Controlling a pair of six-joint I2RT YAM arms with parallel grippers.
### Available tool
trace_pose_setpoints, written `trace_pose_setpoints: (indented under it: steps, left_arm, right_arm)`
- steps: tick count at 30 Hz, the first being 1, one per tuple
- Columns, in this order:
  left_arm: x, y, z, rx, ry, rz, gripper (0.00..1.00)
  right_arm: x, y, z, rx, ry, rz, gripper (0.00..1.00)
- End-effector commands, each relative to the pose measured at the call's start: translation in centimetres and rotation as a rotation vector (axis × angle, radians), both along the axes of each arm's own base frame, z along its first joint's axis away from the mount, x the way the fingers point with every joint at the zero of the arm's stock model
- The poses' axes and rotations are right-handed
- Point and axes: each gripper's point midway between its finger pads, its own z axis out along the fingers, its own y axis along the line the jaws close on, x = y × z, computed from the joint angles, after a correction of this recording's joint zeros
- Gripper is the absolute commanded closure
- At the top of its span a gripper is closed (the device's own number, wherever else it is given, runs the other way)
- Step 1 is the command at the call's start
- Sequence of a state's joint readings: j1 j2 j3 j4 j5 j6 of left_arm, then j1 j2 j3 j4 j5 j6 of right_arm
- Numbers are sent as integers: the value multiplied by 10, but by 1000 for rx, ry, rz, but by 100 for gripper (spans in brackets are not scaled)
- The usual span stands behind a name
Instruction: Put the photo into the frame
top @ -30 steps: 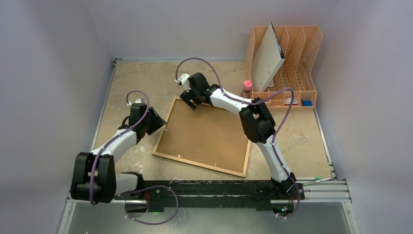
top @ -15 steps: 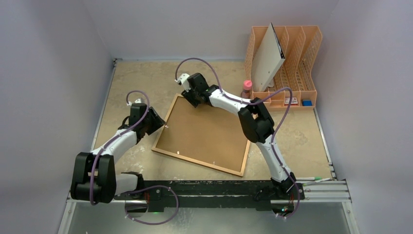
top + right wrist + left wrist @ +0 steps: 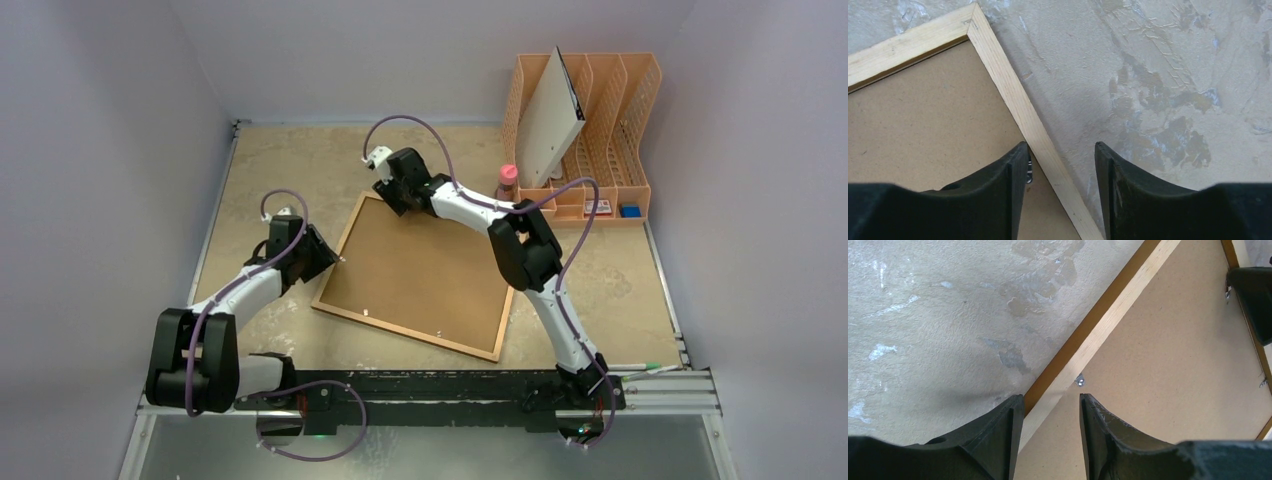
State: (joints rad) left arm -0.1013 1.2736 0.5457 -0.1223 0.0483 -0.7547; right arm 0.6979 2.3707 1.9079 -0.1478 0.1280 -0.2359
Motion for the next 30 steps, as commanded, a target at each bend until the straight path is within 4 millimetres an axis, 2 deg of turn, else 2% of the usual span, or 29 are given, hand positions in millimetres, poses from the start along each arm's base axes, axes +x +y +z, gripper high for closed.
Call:
trace_pose_setpoints:
  steps: [1, 6, 9, 14, 20, 26, 30]
  left_arm:
    - [1, 1, -1, 21, -10, -16, 53]
    - [0, 1, -1, 22, -9, -15, 53]
    - [0, 2, -1, 25, -9, -12, 53]
    - [2, 1, 3, 20, -17, -10, 53]
    - [0, 3, 5, 28, -19, -9, 53]
    - [0, 2, 1, 25, -13, -10, 53]
    - [-1, 3, 0, 29, -10, -9, 53]
  right_arm:
    - [3, -22, -28, -47, 62, -42, 49]
    - [-1, -30, -24, -60, 60, -36, 50]
    - [-1, -29, -18, -44, 62, -32, 44]
    - [-4, -15, -6, 51, 104, 14, 33]
    - [-12, -24, -14, 115, 216, 69, 33]
    - [-22, -23, -11, 164, 262, 121, 28]
    - [-22, -23, -10, 179, 272, 114, 25]
